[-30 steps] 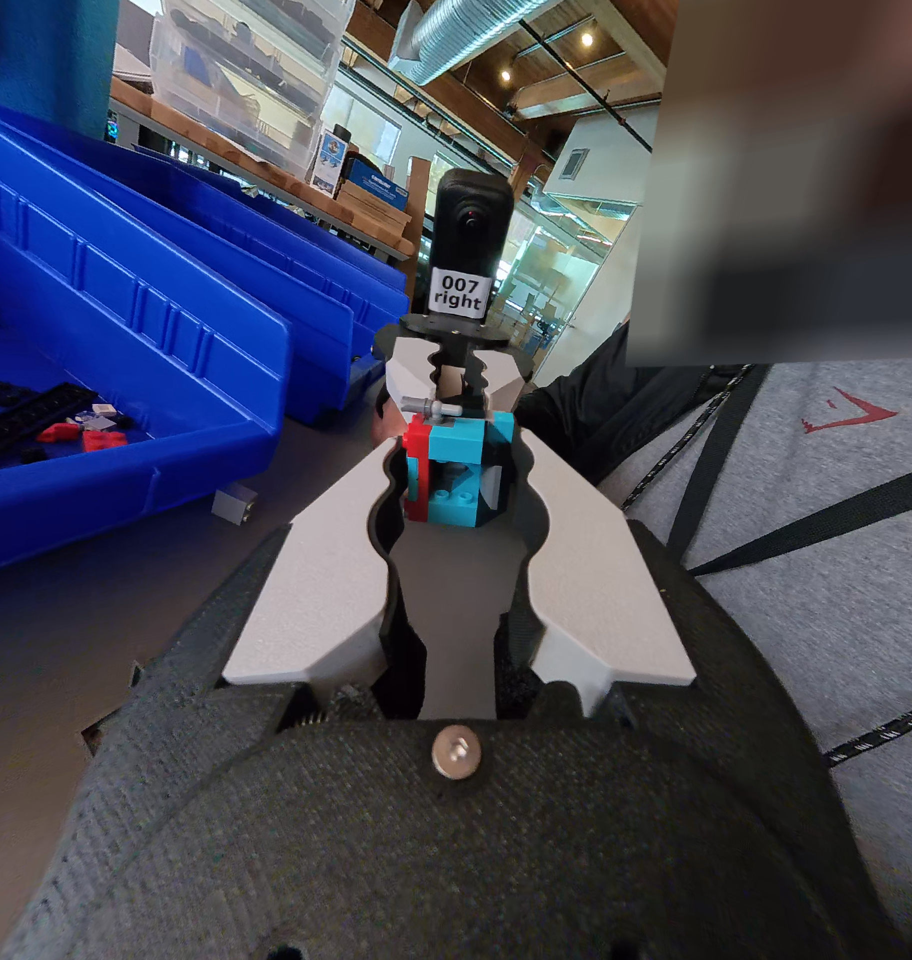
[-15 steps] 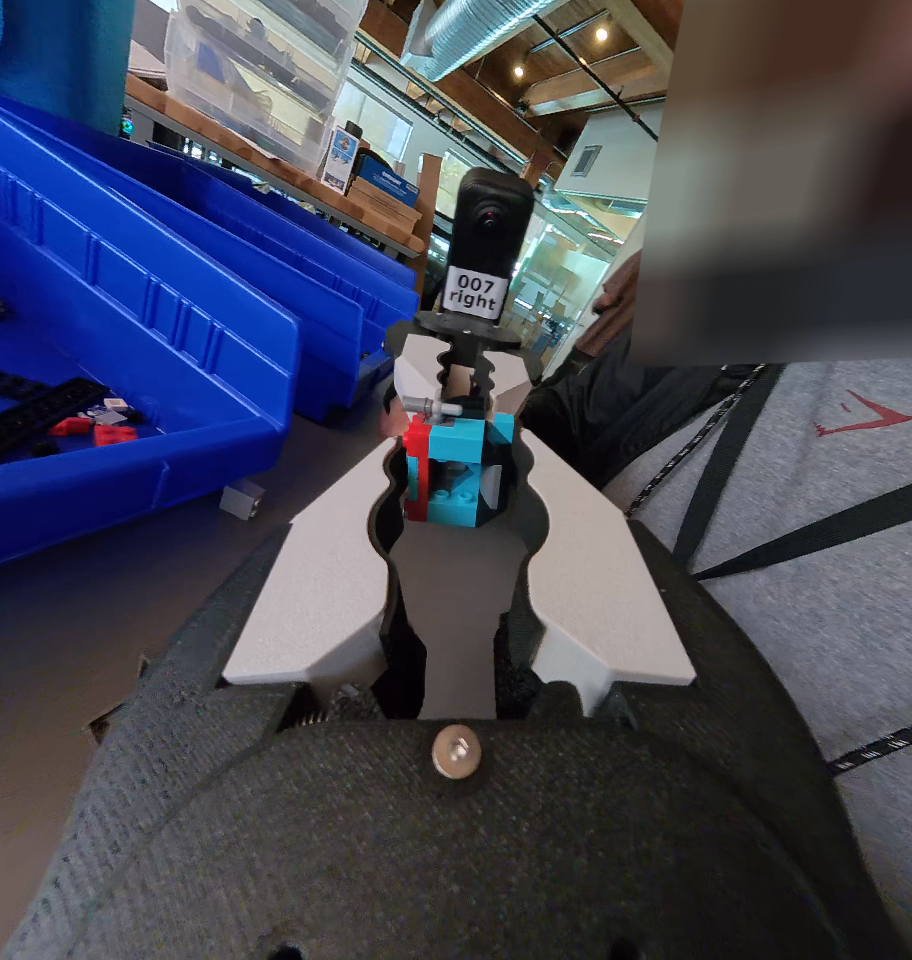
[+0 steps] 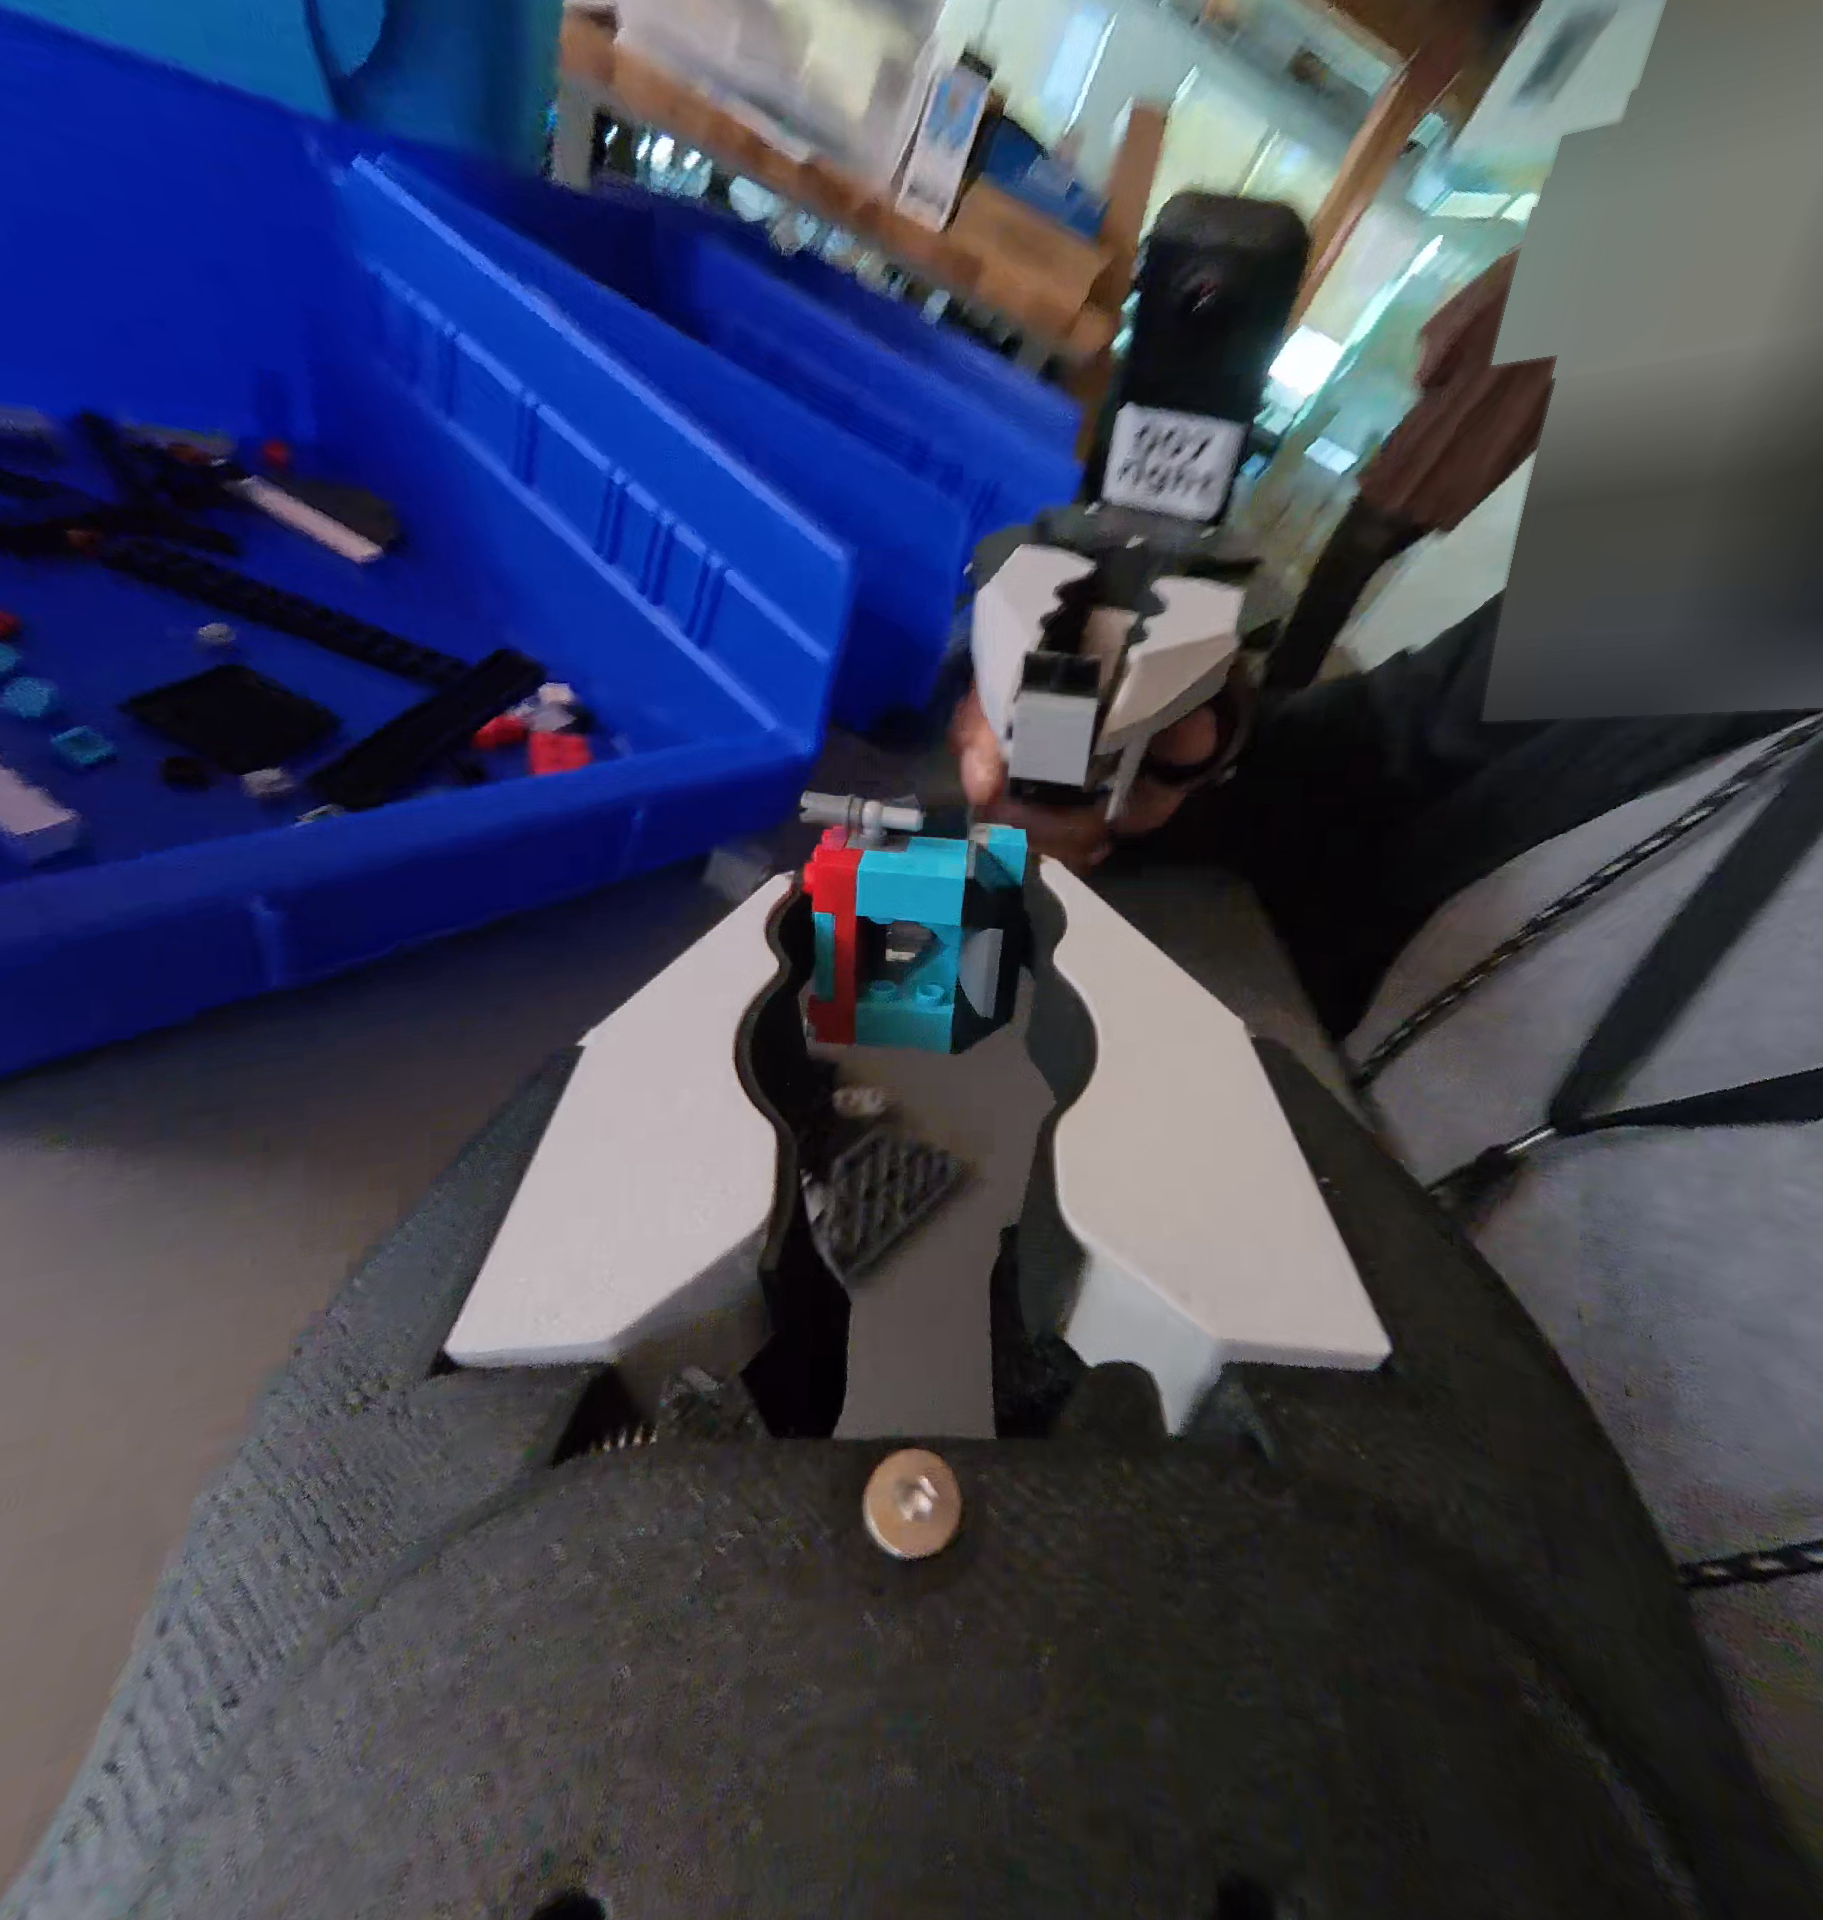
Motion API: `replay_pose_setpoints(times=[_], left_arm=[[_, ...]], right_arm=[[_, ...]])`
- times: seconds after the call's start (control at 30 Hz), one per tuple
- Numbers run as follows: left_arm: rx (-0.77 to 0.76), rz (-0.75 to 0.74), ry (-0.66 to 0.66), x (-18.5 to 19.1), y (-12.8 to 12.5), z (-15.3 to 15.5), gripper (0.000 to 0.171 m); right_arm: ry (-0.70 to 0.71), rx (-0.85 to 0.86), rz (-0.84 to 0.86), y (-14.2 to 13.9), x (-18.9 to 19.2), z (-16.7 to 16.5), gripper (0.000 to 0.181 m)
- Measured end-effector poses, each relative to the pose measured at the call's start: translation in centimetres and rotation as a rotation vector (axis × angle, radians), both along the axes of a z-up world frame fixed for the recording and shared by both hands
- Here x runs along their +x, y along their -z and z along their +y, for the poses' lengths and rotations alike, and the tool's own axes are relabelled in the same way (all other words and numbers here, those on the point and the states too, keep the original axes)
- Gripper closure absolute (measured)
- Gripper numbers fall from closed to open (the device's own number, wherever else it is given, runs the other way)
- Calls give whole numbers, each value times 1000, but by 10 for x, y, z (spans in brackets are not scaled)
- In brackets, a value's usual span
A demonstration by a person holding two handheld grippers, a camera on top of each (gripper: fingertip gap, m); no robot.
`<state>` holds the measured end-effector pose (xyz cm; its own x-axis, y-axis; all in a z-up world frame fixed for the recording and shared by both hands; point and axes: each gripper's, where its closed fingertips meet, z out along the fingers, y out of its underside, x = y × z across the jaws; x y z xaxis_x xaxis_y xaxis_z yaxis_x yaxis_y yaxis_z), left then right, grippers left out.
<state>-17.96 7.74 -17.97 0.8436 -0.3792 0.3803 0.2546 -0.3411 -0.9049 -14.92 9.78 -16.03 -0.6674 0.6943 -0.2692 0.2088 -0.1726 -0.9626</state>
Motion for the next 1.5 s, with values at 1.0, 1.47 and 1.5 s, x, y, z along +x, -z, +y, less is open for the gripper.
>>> replay_pose_setpoints(times=[1.0, 1.47, 1.5], left_arm=[[-464, 260, -169, -47, 76, -26, 126], [-45, -331, -13, 11, -29, 1, 125], [-57, -403, 11, 18, -29, 3, 125]], right_arm=[[95, 204, -1, 18, -10, 0, 165], [152, 396, 247, 4, -6, -1, 164], [159, 438, 298, 1, -4, -3, 164]])
